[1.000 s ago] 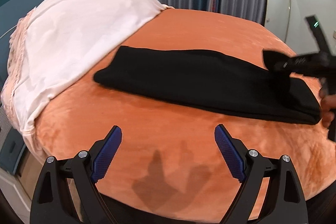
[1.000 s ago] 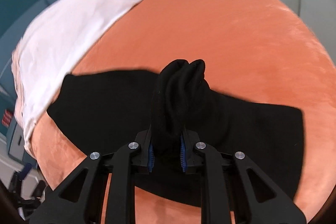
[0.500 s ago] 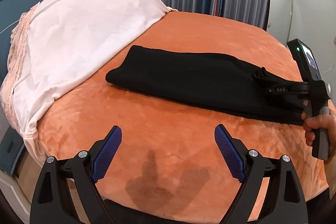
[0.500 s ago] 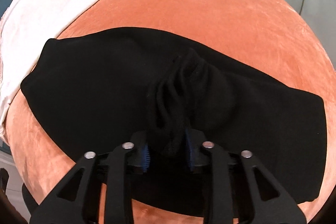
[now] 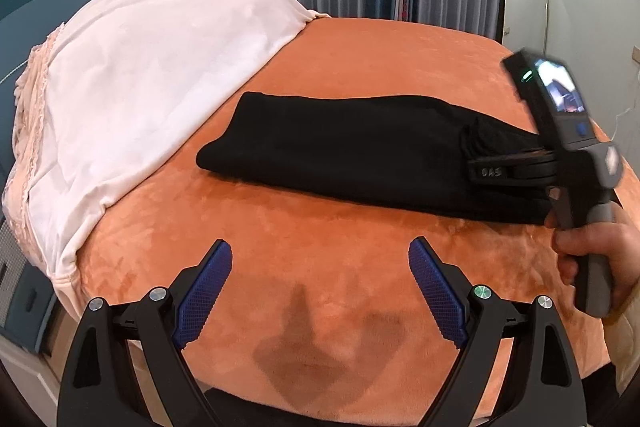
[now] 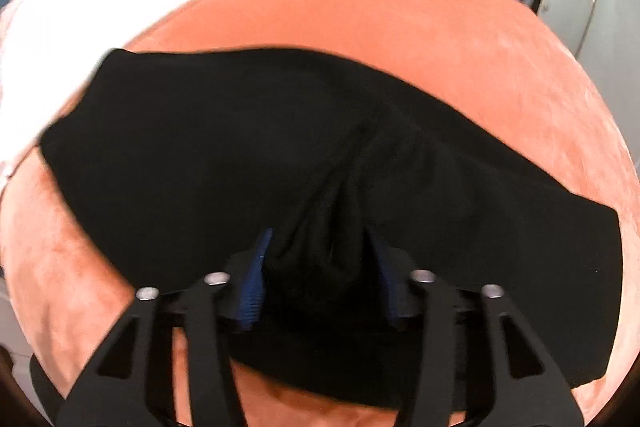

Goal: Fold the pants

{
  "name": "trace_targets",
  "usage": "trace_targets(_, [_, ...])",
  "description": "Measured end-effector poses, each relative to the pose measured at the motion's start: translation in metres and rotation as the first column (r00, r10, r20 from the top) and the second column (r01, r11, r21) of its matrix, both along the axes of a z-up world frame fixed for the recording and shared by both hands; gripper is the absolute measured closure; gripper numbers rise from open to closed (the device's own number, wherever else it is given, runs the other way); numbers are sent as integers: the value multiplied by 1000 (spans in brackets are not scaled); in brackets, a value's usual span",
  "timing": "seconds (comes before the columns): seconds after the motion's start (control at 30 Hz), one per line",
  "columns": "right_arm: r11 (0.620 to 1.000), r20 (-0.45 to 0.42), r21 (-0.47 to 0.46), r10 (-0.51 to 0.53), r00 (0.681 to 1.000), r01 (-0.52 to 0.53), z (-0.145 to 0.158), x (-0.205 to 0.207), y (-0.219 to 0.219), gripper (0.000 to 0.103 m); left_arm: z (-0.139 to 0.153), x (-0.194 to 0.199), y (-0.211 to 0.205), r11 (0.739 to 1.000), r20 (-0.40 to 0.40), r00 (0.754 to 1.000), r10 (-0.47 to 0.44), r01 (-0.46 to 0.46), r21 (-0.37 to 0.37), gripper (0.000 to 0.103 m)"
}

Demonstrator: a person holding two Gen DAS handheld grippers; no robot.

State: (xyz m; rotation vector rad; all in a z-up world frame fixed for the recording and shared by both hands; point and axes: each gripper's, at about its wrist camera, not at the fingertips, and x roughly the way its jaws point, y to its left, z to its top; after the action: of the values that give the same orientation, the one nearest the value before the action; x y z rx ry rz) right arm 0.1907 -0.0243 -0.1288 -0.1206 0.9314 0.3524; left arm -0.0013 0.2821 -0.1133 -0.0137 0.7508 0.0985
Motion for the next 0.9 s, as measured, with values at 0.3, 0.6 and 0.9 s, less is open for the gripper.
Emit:
trace_targets(0.3, [912,66,135,-399,915,388,16,-62,-175,60,-8,8,6,999,-36,999,39,-39,-4,16])
trace_targets(0.6, [785,-125,295,-534,836,545,-12,-55,-297,28,-9,15,-44,999,-52,997,-50,50,10,15])
trace_targets(0.9, [880,-42,204,-429,902,428,-13,-29,-252,79,-13,20,-73,997,-102,993,-53,57,42,15])
